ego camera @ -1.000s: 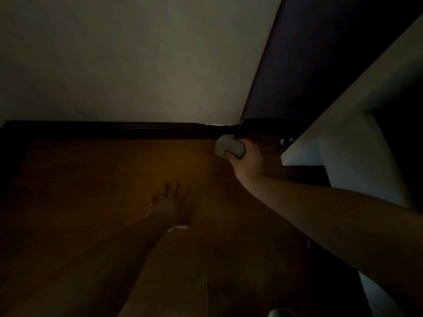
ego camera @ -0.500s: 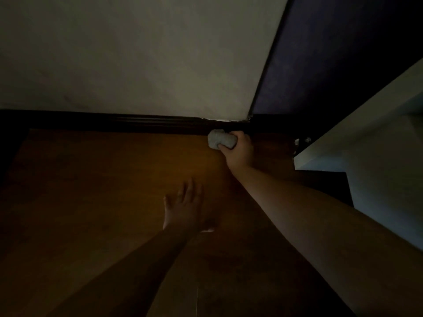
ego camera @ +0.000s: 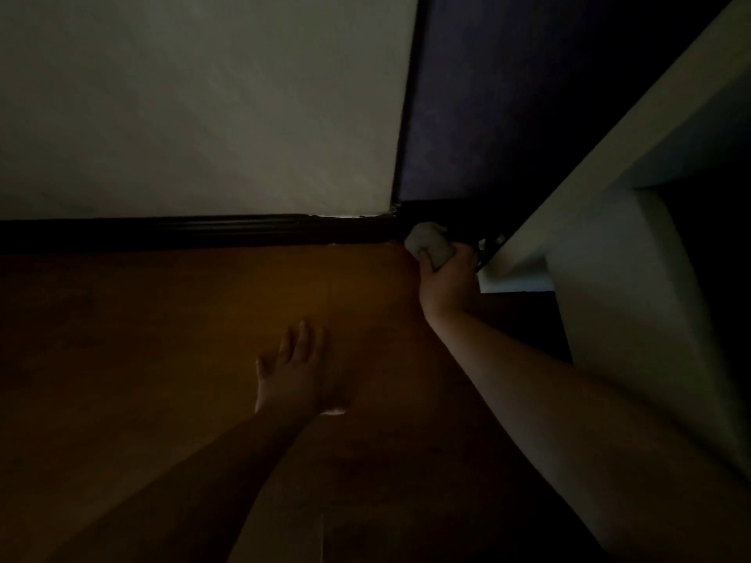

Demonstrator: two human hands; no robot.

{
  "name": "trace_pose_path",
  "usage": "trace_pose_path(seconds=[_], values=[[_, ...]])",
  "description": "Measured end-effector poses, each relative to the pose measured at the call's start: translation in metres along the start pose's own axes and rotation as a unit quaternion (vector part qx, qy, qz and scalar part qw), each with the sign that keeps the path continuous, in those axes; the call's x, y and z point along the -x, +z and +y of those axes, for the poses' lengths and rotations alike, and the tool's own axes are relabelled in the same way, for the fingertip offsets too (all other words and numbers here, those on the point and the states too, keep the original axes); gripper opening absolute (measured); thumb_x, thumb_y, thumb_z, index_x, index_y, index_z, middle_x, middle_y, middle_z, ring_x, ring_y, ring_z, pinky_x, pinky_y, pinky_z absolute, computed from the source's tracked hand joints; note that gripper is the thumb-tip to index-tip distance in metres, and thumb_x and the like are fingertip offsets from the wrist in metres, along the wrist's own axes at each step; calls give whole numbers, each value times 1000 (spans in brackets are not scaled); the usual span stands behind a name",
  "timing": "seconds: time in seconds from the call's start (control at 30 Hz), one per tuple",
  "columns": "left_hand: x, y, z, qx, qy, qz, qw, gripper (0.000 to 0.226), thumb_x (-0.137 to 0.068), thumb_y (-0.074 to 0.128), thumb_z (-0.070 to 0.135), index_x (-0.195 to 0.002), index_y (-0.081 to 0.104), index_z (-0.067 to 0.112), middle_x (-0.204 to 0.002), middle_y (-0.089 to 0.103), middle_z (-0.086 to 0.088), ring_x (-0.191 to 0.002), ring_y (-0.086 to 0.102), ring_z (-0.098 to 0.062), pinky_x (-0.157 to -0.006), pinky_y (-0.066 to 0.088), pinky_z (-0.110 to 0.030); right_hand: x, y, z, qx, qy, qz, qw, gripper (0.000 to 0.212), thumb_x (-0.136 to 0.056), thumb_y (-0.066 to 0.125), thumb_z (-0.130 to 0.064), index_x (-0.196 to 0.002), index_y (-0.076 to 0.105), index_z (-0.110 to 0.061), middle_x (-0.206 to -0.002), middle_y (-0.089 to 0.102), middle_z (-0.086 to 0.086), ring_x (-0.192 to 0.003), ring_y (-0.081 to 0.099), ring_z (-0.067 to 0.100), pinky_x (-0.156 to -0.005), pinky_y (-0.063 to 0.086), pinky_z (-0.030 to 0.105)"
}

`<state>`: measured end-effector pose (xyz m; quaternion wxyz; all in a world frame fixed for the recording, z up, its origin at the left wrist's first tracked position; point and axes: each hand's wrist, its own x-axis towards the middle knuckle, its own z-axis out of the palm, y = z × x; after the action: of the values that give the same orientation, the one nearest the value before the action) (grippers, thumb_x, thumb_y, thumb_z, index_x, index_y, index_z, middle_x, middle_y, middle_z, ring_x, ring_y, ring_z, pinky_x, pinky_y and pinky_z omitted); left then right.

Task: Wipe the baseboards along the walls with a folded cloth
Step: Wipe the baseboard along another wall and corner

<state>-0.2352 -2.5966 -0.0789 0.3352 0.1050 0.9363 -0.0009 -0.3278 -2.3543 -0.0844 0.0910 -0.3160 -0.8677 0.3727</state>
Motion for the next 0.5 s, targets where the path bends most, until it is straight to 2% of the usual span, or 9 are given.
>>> trace_pose_path(seconds=[0.17, 0.37, 0.43, 0.5], values=[[-1, -2, 3, 8, -2, 1, 1000, 137, -67, 71, 74, -152, -25, 27, -157, -35, -8, -148, -22, -33, -116, 11, -67, -16, -1, -6, -38, 60, 25, 997, 58, -93, 64, -35, -141, 41, -13, -143, 40, 14, -121, 52, 32, -99, 47, 47], [-1, 1, 2, 10, 0, 4, 1000, 137, -68, 69, 76, -150, -29, 27, -156, -37, -7, -147, -24, -32, -117, 10, -66, -30, 9, -8, -24, 114, 23, 993, 66, -96, 58, -32, -153, 28, -18, -158, 24, 14, -141, 31, 31, -110, 32, 46], [-3, 2, 0, 13, 2, 4, 1000, 136, -68, 68, 76, -150, -29, 27, -155, -38, -7, -147, -24, -32, -117, 8, -66, -33, 14, -7, -5, 104, 8, 995, 62, -98, 51, -32, -153, 26, -19, -158, 26, 11, -137, 33, 25, -108, 31, 39], [-4, 3, -1, 10, 2, 5, 1000, 136, -68, 68, 77, -150, -29, 26, -155, -38, -8, -147, -24, -33, -117, 9, -66, -33, 17, -8, 51, 110, 39, 992, 54, -101, 46, -36, -151, 32, -20, -152, 36, 8, -128, 41, 17, -96, 31, 26]])
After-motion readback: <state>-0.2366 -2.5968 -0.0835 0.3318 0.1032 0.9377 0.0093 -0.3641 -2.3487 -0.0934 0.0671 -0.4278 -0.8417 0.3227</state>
